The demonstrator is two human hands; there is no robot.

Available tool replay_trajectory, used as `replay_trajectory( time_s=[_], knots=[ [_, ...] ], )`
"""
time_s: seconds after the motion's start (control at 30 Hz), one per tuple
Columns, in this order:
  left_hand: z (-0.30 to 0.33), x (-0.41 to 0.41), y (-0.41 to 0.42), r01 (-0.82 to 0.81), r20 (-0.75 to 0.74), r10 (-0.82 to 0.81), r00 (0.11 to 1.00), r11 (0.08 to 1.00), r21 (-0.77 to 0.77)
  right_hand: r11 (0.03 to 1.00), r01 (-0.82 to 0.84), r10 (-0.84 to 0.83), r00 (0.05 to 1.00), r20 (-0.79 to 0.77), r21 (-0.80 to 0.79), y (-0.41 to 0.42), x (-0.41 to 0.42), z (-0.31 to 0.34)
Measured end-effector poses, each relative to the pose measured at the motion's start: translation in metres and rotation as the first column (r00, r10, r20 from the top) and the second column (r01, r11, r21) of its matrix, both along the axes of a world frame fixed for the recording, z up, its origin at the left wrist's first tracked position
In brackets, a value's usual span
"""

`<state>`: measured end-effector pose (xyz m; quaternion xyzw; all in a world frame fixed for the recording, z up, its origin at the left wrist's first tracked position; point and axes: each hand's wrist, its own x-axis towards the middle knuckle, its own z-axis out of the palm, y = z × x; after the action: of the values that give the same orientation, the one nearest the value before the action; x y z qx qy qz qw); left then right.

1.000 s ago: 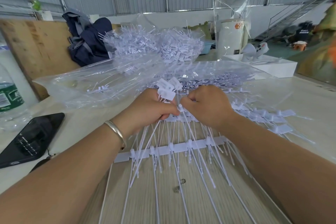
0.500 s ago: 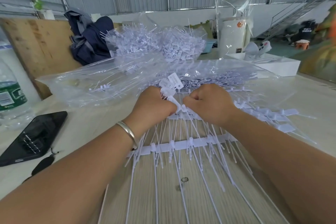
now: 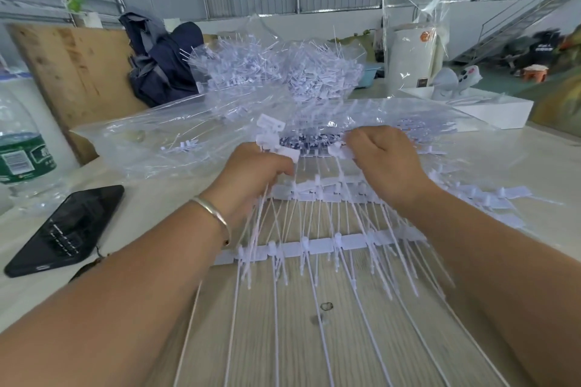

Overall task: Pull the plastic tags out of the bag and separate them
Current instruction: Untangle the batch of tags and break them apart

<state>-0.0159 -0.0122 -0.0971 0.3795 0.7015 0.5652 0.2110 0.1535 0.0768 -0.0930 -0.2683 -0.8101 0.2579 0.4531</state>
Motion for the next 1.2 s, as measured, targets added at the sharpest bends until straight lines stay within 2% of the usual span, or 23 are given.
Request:
replay_trajectory(
  time_s=[0.17, 0.3, 0.43, 0.53, 0.67, 0.77, 0.97, 1.2],
  knots=[
    [-0.008, 0.018, 0.003, 0.110, 0.041, -0.113, 0.993, 0.992, 0.053, 0.982, -0.028, 0.006, 0.994, 0.114, 0.188, -0.007, -0.002, -0.011],
    [-0.004, 0.022, 0.000, 0.154, 0.175, -0.158, 0.972, 0.987, 0.035, 0.980, -0.004, -0.023, 0.991, 0.130, 0.200, -0.007, -0.003, -0.011],
    [0.000, 0.026, -0.003, 0.240, 0.393, -0.252, 0.884, 0.967, 0.081, 0.978, 0.025, -0.049, 0.993, 0.111, 0.208, -0.007, 0.000, -0.010],
    [0.001, 0.029, -0.005, 0.327, 0.437, -0.321, 0.840, 0.943, 0.065, 0.972, 0.027, -0.050, 0.994, 0.097, 0.233, -0.009, -0.002, -0.009],
    [0.004, 0.025, -0.006, 0.427, 0.512, -0.428, 0.745, 0.895, 0.127, 0.952, 0.042, -0.090, 0.985, 0.146, 0.302, -0.009, -0.004, -0.010],
    [0.007, 0.021, -0.006, 0.423, 0.478, -0.442, 0.759, 0.893, 0.154, 0.941, 0.017, -0.075, 0.984, 0.161, 0.338, -0.009, -0.005, -0.010],
    [0.003, 0.023, -0.007, 0.410, 0.253, -0.414, 0.875, 0.909, 0.070, 0.909, -0.058, -0.008, 0.988, 0.157, 0.412, -0.010, -0.006, -0.009],
    [0.002, 0.022, -0.006, 0.409, 0.269, -0.397, 0.877, 0.912, 0.013, 0.897, -0.044, -0.027, 0.988, 0.154, 0.439, -0.012, -0.006, -0.009]
  ],
)
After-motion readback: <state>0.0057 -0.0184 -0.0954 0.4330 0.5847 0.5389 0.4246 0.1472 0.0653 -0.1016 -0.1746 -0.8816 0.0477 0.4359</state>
